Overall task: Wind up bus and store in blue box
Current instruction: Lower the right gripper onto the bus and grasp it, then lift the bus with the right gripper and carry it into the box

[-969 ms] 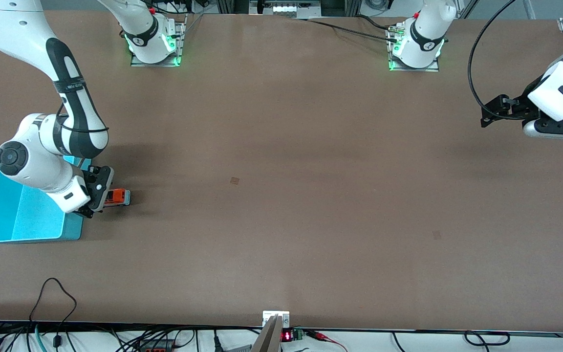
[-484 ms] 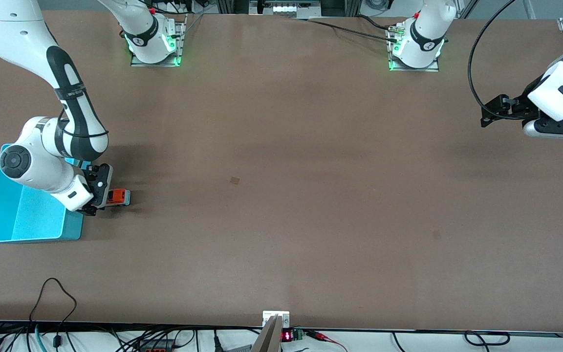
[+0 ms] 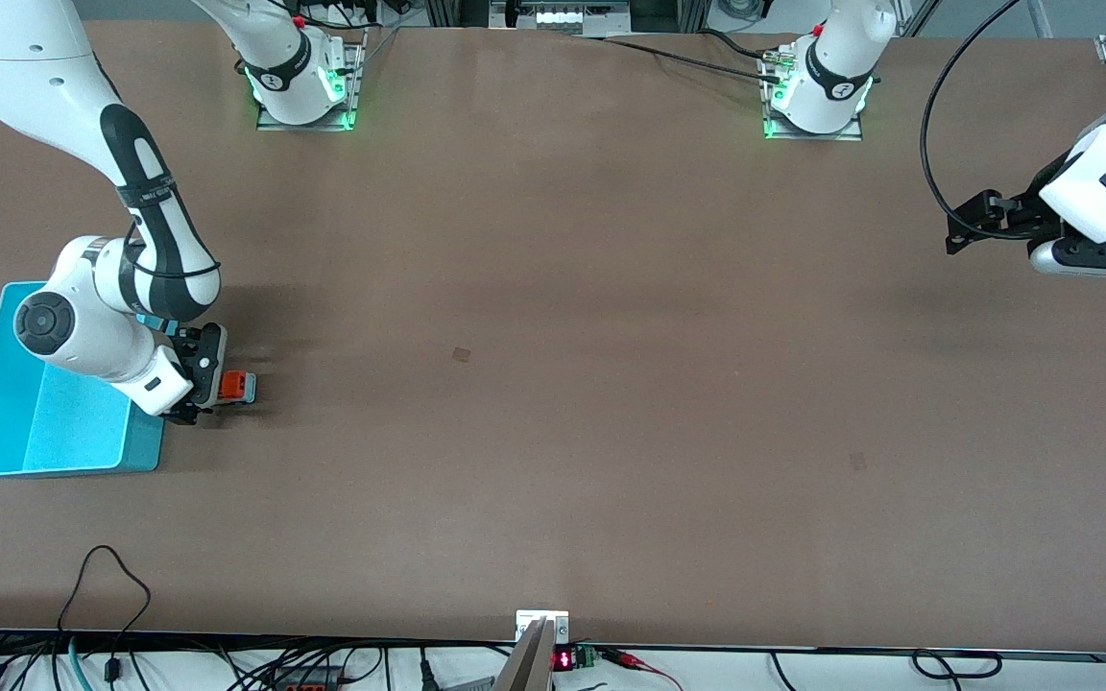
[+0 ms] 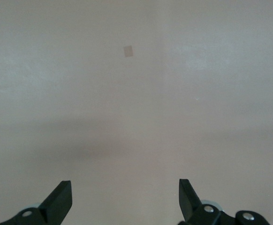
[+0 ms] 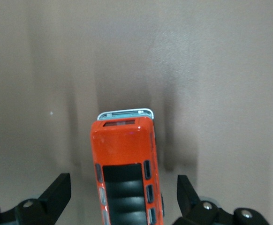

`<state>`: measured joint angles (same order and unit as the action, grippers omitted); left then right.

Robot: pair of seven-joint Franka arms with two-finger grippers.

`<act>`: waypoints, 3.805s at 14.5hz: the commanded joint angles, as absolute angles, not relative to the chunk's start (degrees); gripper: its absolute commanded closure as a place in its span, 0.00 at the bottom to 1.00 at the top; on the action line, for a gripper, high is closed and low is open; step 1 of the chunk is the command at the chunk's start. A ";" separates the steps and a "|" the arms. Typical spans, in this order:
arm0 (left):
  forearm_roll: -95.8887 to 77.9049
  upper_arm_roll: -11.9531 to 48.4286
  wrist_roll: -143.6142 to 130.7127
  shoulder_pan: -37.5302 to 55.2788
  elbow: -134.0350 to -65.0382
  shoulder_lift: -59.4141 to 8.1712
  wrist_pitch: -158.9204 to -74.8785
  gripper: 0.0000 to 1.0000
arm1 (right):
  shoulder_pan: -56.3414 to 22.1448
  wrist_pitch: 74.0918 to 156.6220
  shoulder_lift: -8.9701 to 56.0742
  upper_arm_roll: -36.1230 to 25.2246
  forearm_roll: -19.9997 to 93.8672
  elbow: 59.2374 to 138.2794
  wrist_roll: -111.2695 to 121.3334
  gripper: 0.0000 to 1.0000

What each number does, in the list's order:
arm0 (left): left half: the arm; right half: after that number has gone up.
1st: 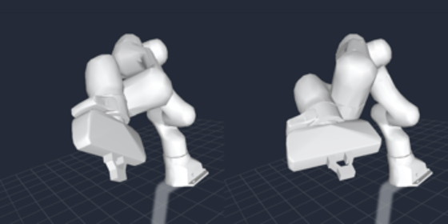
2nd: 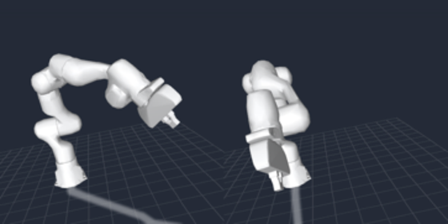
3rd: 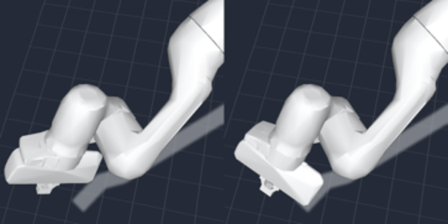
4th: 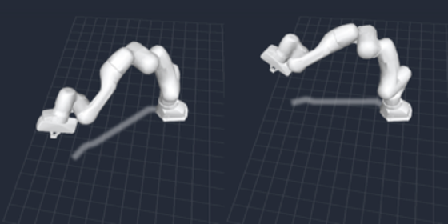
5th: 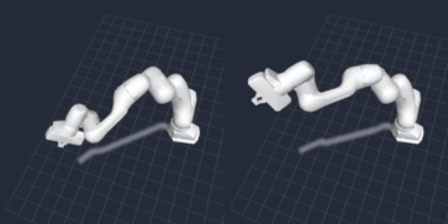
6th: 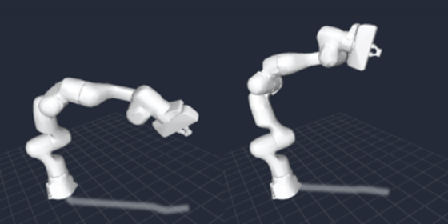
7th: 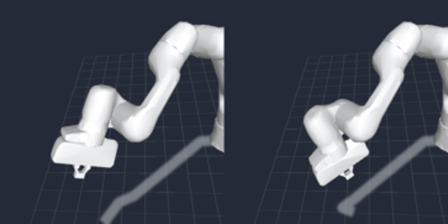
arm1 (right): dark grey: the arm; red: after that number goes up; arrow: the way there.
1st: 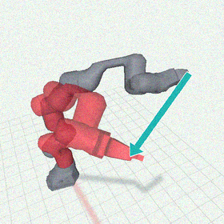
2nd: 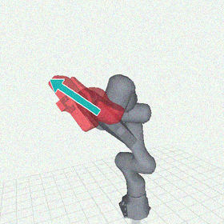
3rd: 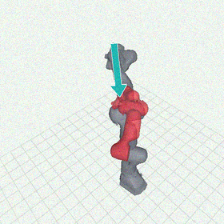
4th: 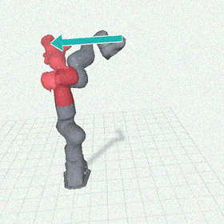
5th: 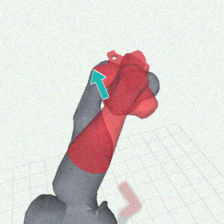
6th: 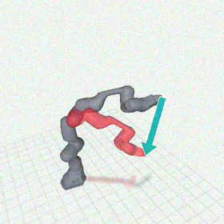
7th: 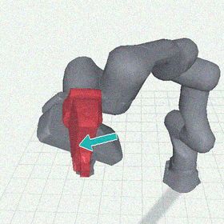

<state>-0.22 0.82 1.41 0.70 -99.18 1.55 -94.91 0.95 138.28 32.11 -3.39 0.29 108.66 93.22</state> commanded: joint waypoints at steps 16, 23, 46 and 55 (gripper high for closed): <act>-0.18 1.05 2.20 0.62 -96.77 1.14 -93.43 0.00 | -0.09 142.56 31.03 -2.90 2.01 109.07 94.84 0.74; -0.18 1.14 2.20 0.70 -96.33 1.23 -92.64 0.00 | -1.93 136.70 23.12 -3.69 23.11 106.01 80.29 0.73; -0.18 1.14 1.41 0.79 -95.80 1.23 -90.97 0.00 | 6.85 129.62 28.55 -14.06 9.31 101.95 30.24 0.75; -0.18 1.14 1.41 0.79 -95.80 1.23 -90.97 0.00 | 10.28 135.97 35.06 -14.06 9.67 101.87 31.29 0.71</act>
